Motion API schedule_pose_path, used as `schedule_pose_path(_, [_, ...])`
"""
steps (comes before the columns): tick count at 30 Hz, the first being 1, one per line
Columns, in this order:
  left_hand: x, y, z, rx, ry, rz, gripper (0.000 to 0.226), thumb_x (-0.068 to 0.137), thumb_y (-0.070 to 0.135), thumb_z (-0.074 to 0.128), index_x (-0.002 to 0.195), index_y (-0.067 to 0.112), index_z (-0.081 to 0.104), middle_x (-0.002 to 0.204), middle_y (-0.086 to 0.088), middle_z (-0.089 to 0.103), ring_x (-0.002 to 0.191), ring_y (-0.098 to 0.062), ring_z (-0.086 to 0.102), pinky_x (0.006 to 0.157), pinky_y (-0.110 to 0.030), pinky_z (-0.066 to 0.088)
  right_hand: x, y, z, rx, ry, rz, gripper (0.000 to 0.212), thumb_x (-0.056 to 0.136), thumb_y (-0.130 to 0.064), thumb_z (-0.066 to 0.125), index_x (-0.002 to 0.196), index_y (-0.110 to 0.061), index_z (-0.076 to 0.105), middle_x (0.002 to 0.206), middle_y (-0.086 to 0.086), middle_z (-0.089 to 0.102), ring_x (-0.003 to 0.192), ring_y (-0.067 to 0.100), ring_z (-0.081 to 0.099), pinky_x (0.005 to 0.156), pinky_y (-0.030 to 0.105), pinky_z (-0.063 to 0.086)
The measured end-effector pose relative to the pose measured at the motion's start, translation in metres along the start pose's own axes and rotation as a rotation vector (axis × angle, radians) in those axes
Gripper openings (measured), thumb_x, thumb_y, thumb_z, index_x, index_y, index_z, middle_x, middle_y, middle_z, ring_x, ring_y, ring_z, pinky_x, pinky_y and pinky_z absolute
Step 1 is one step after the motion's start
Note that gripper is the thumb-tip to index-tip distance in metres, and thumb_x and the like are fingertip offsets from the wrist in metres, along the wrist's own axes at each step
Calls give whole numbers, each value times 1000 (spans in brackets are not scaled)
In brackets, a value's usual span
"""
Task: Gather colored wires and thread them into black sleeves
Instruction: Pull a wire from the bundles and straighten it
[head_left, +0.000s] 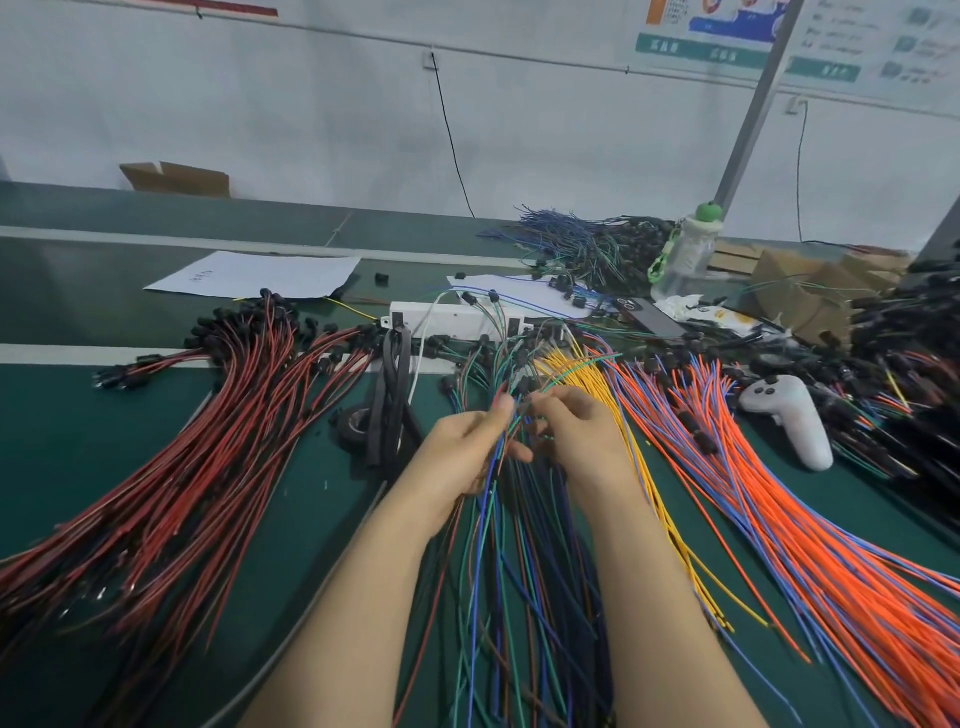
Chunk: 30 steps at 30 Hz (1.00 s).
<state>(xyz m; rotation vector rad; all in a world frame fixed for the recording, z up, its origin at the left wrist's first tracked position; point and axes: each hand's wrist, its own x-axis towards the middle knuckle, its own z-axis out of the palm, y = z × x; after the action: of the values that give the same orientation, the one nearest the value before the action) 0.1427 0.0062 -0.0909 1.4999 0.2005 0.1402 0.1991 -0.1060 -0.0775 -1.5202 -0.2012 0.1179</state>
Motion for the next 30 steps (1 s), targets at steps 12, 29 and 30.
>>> schedule_pose_path(12, [2,-9,-1,185,58,73,9,93,17,58,83,16,56,68,2,71,39,5,45,42,-5,30,3,7,-5,-267,215,-36,20,87,-10,54,67,-11,54,57,2,61,50,18,53,53,26,41])
schedule_pose_path(29, [2,-3,-2,-1,100,-23,33,89,14,58,57,16,67,52,10,62,31,3,40,30,-10,26,-7,1,0,115,-182,100,21,96,-7,52,76,-5,56,59,6,52,56,20,50,61,25,48])
schedule_pose_path(30, [1,-2,-1,0,95,-27,34,89,14,58,56,18,68,56,8,65,31,3,41,31,-10,26,-7,1,0,137,-202,79,26,96,-6,51,71,-6,55,57,7,51,55,21,49,61,25,46])
